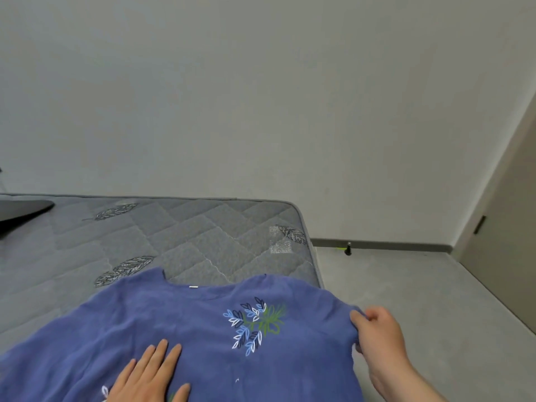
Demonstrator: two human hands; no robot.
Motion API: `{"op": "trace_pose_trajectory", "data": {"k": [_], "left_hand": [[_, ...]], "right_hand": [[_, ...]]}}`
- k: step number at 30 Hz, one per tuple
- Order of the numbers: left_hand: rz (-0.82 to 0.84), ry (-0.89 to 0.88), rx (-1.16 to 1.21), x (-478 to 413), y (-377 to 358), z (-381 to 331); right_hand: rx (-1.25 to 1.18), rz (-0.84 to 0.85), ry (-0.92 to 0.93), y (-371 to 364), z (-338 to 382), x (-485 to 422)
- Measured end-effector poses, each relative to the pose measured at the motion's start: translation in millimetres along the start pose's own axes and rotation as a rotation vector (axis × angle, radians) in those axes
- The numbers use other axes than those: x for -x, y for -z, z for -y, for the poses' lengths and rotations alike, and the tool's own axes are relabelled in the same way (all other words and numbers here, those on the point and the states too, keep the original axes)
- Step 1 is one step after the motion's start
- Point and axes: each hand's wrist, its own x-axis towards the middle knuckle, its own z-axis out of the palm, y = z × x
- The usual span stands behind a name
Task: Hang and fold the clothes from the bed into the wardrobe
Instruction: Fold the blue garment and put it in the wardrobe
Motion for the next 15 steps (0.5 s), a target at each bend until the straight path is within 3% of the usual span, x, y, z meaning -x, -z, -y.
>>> {"op": "trace_pose_trajectory", "data": {"k": [3, 5, 6, 9, 12, 15], "left_hand": [[0.053, 0.019, -0.01, 1, -2, 0], [0.058, 0.022, -0.02, 1, -2, 2], [0.073, 0.027, -0.018, 1, -1, 3], [-0.017, 0.114, 0.079, -3, -3, 12], [-0.028, 0.293, 0.379, -3, 11, 10], [-0.082, 0.324, 0.264, -2, 23, 7]], "right_hand": [[0.293, 0.205, 0.4, -38, 23, 39], [0.697, 0.289, 0.74, -74, 25, 77], [0.838, 0.317, 0.809, -90, 17, 93], [0.906, 0.391, 0.785, -139, -13, 128], [0.834, 0.434, 0.811, -156, -38, 134], [0.806, 0.387, 0.838, -162, -46, 136]]}}
